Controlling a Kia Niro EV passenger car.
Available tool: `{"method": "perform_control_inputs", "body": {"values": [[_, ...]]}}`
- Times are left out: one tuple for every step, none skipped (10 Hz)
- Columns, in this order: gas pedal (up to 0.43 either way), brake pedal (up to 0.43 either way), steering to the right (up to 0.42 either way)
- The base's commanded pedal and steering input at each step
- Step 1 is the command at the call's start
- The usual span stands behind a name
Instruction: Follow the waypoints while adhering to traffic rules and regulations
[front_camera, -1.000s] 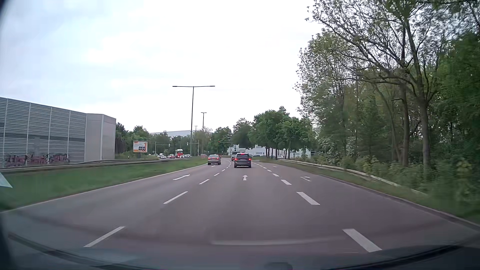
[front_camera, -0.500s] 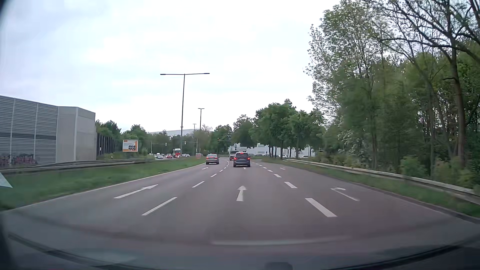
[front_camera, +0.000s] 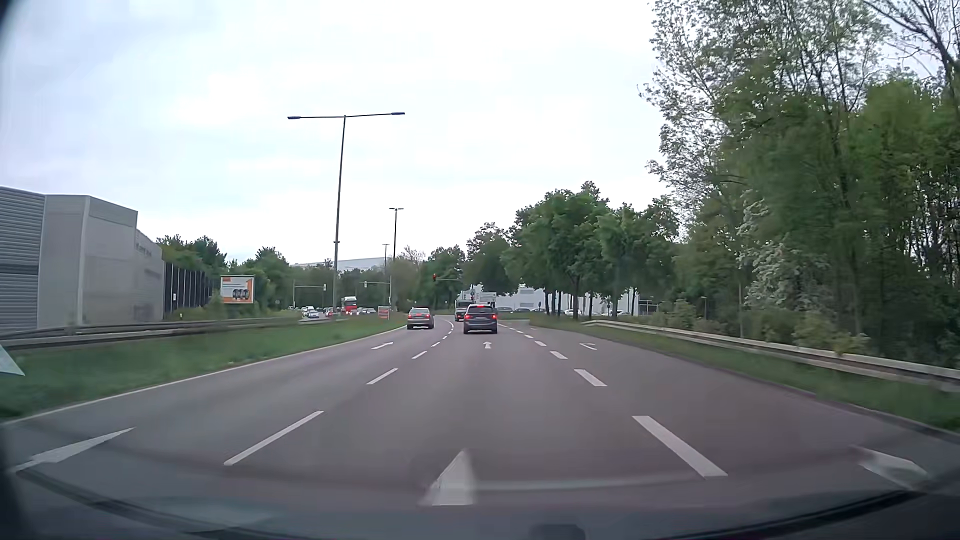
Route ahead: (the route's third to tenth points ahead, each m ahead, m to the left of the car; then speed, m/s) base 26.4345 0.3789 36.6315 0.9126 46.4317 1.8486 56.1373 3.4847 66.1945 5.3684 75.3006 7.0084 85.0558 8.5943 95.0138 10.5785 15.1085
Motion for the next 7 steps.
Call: {"method": "perform_control_inputs", "body": {"values": [[0.098, 0.000, -0.004], [0.098, 0.000, -0.004], [0.098, 0.000, -0.004], [0.098, 0.000, -0.006], [0.067, 0.000, -0.006], [0.000, 0.000, -0.009], [0.000, 0.000, -0.011]]}}
